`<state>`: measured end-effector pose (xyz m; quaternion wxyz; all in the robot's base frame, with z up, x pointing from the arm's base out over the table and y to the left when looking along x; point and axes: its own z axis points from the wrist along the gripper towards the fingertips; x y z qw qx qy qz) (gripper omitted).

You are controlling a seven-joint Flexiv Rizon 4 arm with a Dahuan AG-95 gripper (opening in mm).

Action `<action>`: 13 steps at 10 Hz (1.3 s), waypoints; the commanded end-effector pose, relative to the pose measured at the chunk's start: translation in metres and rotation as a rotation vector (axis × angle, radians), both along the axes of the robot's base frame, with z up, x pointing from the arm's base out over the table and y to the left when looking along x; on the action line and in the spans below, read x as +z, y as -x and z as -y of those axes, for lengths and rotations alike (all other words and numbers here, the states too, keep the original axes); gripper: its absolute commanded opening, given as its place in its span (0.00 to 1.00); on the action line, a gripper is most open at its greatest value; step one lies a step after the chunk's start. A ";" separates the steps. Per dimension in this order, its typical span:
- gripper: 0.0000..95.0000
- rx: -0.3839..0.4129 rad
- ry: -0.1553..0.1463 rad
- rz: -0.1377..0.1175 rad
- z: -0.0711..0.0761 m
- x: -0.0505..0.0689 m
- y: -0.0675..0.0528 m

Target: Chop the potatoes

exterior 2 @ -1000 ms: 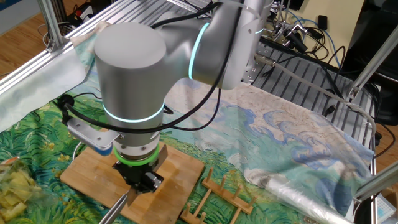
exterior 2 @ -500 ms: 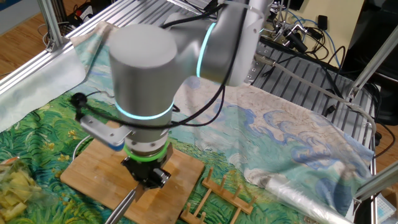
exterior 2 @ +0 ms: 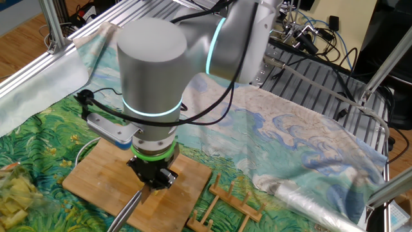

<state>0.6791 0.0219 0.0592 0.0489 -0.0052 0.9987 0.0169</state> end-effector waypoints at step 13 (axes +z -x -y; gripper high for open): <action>0.00 -0.013 -0.011 0.001 -0.002 -0.004 0.003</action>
